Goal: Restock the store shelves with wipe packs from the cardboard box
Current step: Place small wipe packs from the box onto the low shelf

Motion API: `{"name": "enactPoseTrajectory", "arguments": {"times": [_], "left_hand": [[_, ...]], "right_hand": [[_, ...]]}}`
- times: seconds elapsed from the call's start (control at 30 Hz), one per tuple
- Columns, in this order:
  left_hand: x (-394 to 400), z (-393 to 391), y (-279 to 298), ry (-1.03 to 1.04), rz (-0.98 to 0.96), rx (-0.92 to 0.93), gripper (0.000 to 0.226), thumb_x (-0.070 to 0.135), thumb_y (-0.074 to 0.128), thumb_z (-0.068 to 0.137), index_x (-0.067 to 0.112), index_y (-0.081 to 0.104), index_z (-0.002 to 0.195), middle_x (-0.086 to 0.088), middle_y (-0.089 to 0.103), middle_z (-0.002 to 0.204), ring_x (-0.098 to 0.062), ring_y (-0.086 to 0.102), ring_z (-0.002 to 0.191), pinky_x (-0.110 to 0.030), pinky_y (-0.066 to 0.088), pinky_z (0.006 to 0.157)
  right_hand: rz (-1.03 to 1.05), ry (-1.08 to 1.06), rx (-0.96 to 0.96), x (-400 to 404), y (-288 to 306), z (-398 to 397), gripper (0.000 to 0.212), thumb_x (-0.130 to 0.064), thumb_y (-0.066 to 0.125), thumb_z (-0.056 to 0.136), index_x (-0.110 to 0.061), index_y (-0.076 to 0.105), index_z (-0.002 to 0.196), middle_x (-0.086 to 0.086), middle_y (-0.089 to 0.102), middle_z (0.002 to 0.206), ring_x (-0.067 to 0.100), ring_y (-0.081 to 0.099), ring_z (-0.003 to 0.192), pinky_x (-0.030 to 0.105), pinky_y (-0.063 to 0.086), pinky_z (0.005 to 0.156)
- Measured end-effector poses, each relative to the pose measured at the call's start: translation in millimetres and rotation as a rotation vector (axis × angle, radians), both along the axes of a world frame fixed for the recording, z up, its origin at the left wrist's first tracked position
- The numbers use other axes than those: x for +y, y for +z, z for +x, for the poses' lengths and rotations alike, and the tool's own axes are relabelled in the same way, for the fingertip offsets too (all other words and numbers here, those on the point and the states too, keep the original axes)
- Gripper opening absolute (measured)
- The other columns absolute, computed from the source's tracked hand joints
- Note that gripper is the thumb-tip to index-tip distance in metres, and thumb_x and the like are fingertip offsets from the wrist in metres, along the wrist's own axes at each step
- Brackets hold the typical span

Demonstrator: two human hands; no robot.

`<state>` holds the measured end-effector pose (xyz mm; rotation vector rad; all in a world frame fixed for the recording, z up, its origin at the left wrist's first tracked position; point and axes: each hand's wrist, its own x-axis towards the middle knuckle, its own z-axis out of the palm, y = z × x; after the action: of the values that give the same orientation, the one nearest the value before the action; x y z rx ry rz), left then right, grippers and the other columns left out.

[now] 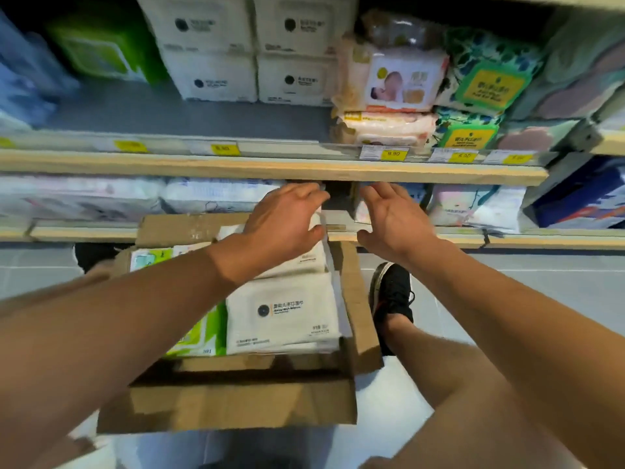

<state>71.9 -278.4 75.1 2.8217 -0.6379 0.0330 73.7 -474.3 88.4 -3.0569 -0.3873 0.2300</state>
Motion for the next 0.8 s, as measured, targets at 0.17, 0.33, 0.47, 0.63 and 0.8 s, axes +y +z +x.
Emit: {"name": "enactPoseTrajectory", "arguments": {"times": [0.17, 0.33, 0.47, 0.63, 0.8], "left_hand": [[91.9, -34.2, 11.0, 0.098, 0.027, 0.015, 0.058, 0.038, 0.059, 0.087, 0.02, 0.044, 0.141, -0.004, 0.042, 0.148, -0.027, 0.04, 0.132, -0.036, 0.032, 0.107], [178.8, -64.8, -2.6, 0.203, 0.049, 0.068, 0.06, 0.038, 0.059, 0.086, 0.021, 0.043, 0.141, -0.005, 0.041, 0.148, -0.027, 0.04, 0.133, -0.038, 0.032, 0.11], [232.4, -82.1, -21.1, 0.266, 0.062, 0.148, 0.064, 0.046, 0.046, 0.083, 0.021, 0.04, 0.142, -0.006, 0.042, 0.147, -0.029, 0.041, 0.132, -0.042, 0.036, 0.107], [274.6, -86.3, -45.7, 0.302, 0.053, 0.168, 0.062, 0.037, 0.06, 0.082, 0.021, 0.044, 0.14, -0.003, 0.048, 0.14, -0.028, 0.048, 0.124, -0.035, 0.036, 0.102], [299.7, -73.2, -79.5, 0.327, 0.024, 0.254, 0.062, 0.033, 0.063, 0.082, 0.02, 0.044, 0.139, -0.003, 0.044, 0.144, -0.027, 0.042, 0.13, -0.037, 0.037, 0.104]], "right_hand": [[0.029, 0.154, 0.0, 86.8, 16.7, -18.6, 0.072, -0.032, 0.065, 0.084, -0.015, 0.032, 0.146, 0.009, 0.04, 0.143, 0.031, 0.033, 0.132, 0.038, 0.031, 0.107], [0.014, 0.321, 0.048, 173.7, 3.9, -25.1, 0.072, -0.034, 0.063, 0.083, -0.015, 0.034, 0.147, 0.01, 0.041, 0.144, 0.033, 0.036, 0.13, 0.039, 0.035, 0.105], [-0.015, 0.407, 0.144, 231.6, -15.2, -26.4, 0.07, -0.033, 0.062, 0.084, -0.014, 0.035, 0.145, 0.011, 0.04, 0.143, 0.034, 0.037, 0.128, 0.037, 0.035, 0.103], [-0.033, 0.45, 0.226, 281.2, -48.2, -23.6, 0.07, -0.032, 0.066, 0.082, -0.014, 0.037, 0.143, 0.009, 0.041, 0.14, 0.033, 0.037, 0.128, 0.037, 0.037, 0.102], [-0.074, 0.385, 0.3, 303.9, -85.0, -9.9, 0.068, -0.033, 0.067, 0.082, -0.015, 0.039, 0.141, 0.008, 0.04, 0.14, 0.033, 0.041, 0.124, 0.036, 0.04, 0.099]]}}
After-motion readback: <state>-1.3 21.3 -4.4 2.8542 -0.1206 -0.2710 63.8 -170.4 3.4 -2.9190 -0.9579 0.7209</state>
